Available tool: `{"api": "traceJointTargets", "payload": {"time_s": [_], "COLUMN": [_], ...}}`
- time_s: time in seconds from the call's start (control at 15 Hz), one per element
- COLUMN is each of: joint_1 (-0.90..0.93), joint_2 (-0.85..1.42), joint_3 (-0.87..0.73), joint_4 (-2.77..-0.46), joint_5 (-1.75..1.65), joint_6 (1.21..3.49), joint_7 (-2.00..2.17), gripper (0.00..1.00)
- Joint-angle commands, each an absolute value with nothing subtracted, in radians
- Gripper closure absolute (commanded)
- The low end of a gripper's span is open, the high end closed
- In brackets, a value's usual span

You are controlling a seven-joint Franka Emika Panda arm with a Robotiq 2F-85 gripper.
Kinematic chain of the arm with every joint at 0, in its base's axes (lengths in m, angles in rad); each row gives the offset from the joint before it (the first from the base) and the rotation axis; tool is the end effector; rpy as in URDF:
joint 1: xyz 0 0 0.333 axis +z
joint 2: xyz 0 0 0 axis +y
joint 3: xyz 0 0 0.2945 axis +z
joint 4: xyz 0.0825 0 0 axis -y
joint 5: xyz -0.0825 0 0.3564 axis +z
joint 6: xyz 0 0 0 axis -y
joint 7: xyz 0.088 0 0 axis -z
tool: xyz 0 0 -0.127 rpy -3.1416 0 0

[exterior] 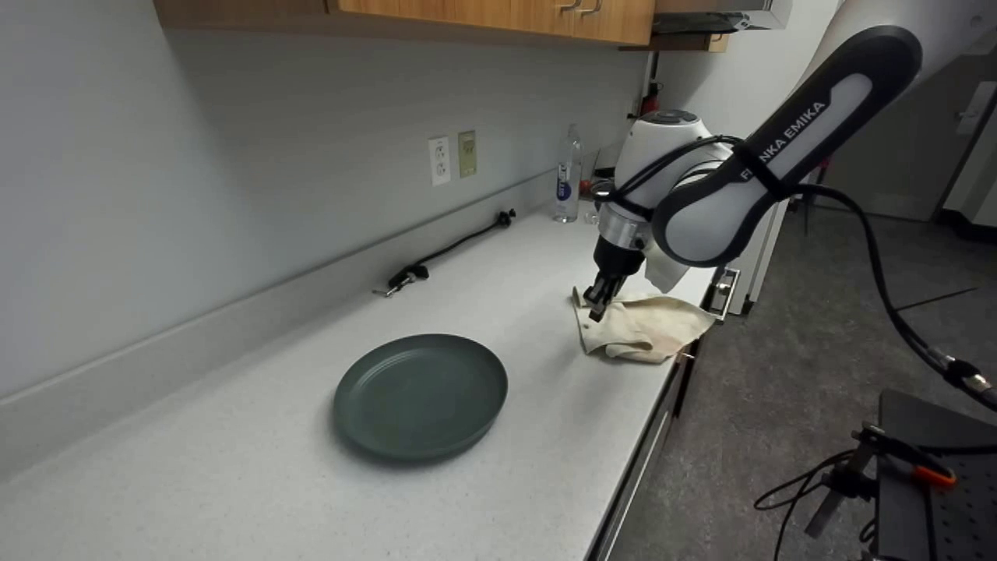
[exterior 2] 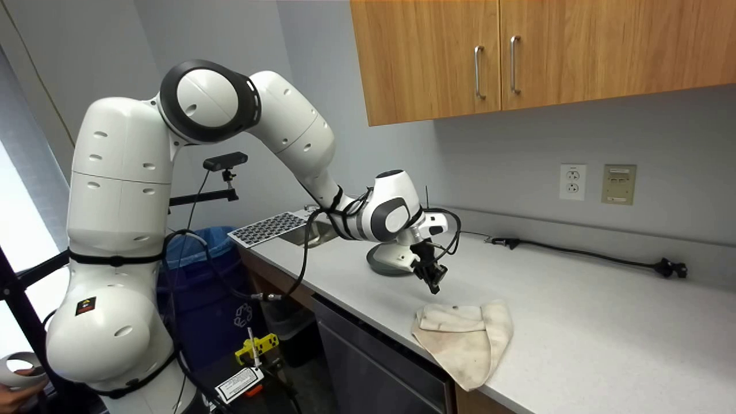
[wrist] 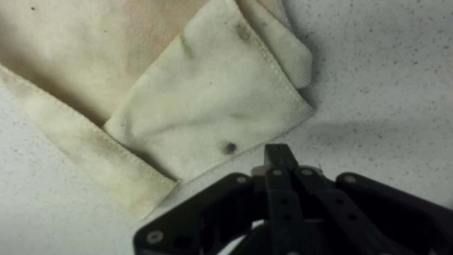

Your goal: Unfold the cloth on the counter

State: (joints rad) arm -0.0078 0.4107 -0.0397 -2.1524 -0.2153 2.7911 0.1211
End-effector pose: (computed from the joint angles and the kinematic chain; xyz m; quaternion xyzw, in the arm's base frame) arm 0.5706 -0.0188 0.2125 0.9920 0.0151 0.1145 0.0516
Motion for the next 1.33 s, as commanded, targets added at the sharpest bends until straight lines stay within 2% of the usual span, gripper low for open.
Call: {"api": "traceJointTargets", "payload": {"time_s": [0.0, 1.27], "joint_1": [-0.026, -0.023], "joint_2": [0.428, 0.512], "joint_3": [-0.005, 0.000], "joint_4": [-2.125, -2.073], "joint_5": [-0.137, -0.130], "joint_6": [2.751, 2.722], "joint_7": [0.016, -0.042], "gripper": [1.00, 1.00]}}
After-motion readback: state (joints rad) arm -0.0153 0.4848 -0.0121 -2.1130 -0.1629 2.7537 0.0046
